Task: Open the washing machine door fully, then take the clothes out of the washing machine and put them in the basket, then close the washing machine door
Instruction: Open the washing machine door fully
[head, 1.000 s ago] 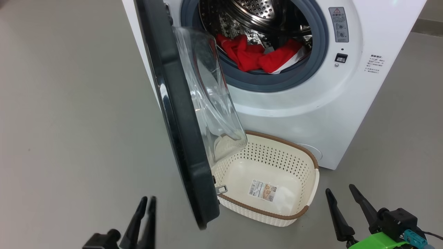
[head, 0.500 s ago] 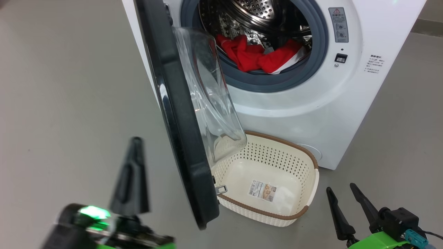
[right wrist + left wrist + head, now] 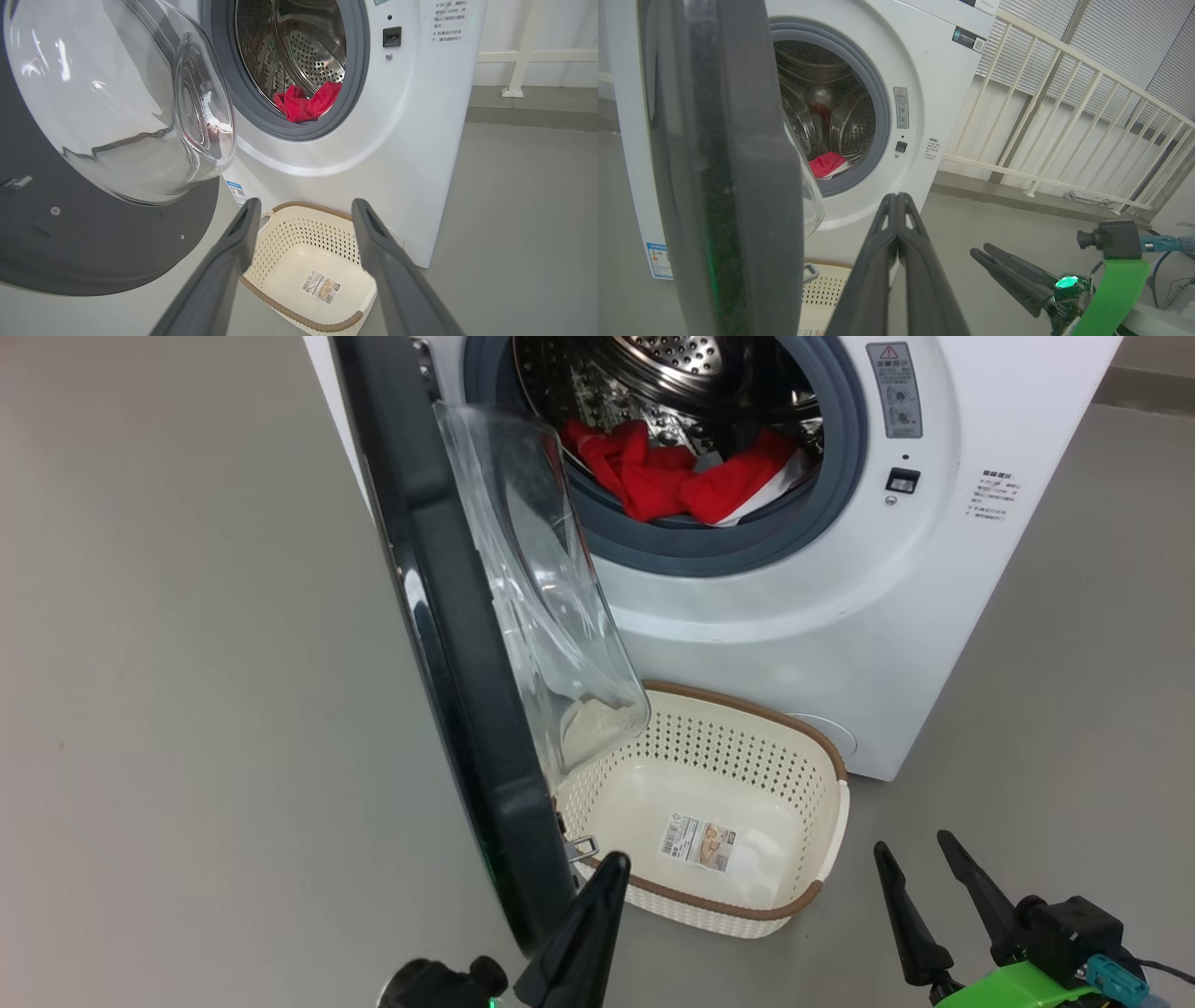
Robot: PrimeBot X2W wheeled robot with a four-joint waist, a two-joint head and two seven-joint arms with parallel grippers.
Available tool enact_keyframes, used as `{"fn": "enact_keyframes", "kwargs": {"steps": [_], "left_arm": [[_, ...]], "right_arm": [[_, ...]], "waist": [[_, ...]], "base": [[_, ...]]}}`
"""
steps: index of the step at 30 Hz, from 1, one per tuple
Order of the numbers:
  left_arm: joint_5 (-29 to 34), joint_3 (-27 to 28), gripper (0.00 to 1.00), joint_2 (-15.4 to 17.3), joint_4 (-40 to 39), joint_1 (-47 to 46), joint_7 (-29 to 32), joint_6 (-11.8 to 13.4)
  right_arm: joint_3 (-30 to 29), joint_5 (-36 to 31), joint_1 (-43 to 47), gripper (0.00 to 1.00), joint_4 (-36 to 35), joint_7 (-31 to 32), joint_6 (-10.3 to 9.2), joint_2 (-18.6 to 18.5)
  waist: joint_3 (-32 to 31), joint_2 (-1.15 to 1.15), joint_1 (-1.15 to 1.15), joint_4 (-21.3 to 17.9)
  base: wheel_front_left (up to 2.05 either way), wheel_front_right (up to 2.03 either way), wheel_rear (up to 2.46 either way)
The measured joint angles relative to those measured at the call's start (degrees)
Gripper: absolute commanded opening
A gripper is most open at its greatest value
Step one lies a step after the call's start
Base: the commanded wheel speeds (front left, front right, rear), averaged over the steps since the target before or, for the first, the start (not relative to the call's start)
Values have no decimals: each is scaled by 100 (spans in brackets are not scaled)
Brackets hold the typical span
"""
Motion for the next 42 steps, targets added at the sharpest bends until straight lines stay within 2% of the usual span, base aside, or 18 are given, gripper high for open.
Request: {"fn": "enact_keyframes", "kwargs": {"steps": [9,22,30,42], "left_arm": [[-368,220,0,-1,743,-108,0,0],[-557,736,0,-71,903,-68,7,-44],[-391,1717,0,-67,730,222,7,131],[-231,3206,0,-87,1005,199,8,135]], "right_arm": [[15,0,-8,100,-20,0,0,0],[38,8,-8,100,-60,0,0,0],[56,69,-8,100,-130,0,0,-8],[23,68,-14,100,-135,0,0,-74]], "waist": [[19,0,0,-74],[-12,0,0,21],[4,0,0,145],[167,0,0,174]], "base": [[0,0,0],[0,0,0],[0,0,0],[0,0,0]]}}
